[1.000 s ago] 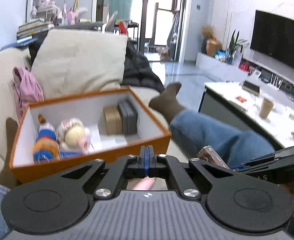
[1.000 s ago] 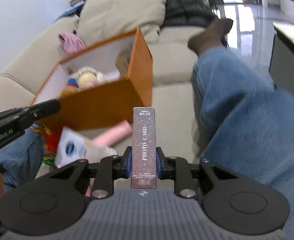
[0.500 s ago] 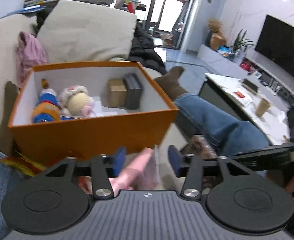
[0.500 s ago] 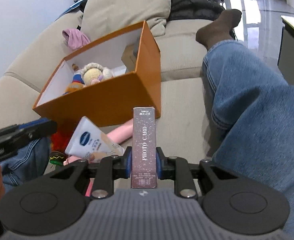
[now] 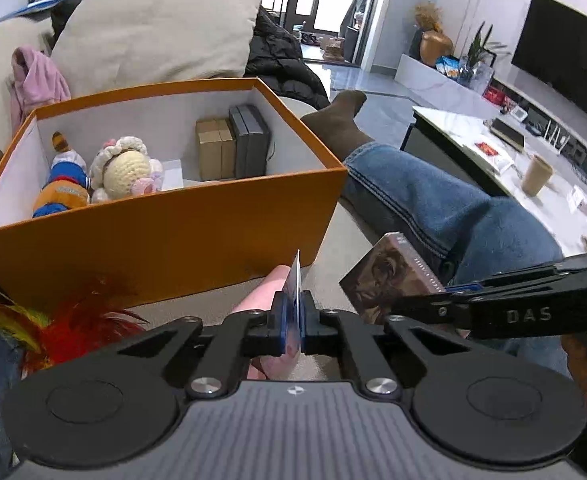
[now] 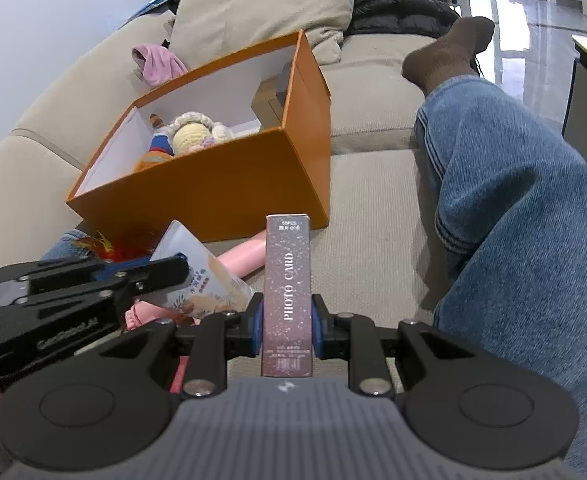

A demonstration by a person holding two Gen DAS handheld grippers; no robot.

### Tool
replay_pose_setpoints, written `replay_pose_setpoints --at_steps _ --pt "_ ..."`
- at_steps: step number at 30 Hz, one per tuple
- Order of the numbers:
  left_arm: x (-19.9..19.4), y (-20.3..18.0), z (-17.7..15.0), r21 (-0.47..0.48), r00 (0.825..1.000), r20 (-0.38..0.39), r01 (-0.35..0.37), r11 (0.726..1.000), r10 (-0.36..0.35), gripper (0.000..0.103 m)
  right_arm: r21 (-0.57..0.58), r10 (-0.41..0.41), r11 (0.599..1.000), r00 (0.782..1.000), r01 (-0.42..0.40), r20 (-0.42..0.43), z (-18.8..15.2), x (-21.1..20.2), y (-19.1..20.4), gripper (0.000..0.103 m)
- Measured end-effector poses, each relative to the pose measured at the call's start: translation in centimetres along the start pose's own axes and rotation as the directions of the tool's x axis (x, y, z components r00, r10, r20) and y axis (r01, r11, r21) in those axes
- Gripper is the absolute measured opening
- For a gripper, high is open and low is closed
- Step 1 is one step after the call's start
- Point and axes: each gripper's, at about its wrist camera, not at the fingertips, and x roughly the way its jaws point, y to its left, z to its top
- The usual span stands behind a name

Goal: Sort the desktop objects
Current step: 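Lift the white lotion tube and photo card box toward the orange box, then carry the photo card box over the orange box and open the right tool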

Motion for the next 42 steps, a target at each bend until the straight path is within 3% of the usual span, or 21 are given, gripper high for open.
replay_pose_setpoints --at_steps 4,8,14,20,28,35,39,42 --pt "-2.5 0.8 1.1 -0.044 0.998 0.059 0.025 0.999 -0.022 0.005 -0.018 0.047 0.999 0.998 -0.047 0.032 1.3 -2.2 0.7 0.024" --pt "-6.6 1.2 3.6 -0.039 0.985 0.170 0.025 0.999 -0.018 0.005 -0.051 0.116 0.992 0.989 -0.111 0.087 4.0 -4.7 2.1 0.024" --pt "-9.5 3.2 8.6 -0.032 0.953 0.293 -0.075 0.997 0.081 0.004 -0.135 0.142 0.983 0.980 -0.123 0.142 9.7 -4.5 5.7 0.024" --pt "-6.5 5.4 12.0 -0.042 0.945 0.288 -0.151 0.988 0.157 0.004 -0.118 0.074 0.991 0.996 -0.068 0.052 14.1 3.2 7.6 0.024" --pt "-1.7 9.3 13.2 -0.074 0.967 0.222 -0.114 0.991 0.128 0.004 -0.150 -0.039 0.989 0.989 0.017 -0.143 16.3 14.1 7.6 0.024" --pt "1.4 11.7 13.8 -0.106 0.974 0.198 -0.088 0.990 0.108 0.004 -0.150 -0.089 0.986 0.984 0.066 -0.156 17.4 18.0 8.0 0.024" --pt "1.8 12.2 14.0 -0.111 0.974 0.206 -0.072 0.991 0.094 0.004 -0.122 -0.157 0.983 0.976 0.139 -0.150 17.2 20.2 8.5 0.024" --pt "1.9 12.4 13.9 -0.109 0.973 0.211 -0.067 0.992 0.089 0.004 -0.098 -0.143 0.987 0.975 0.128 -0.171 17.4 20.7 8.3 0.026"
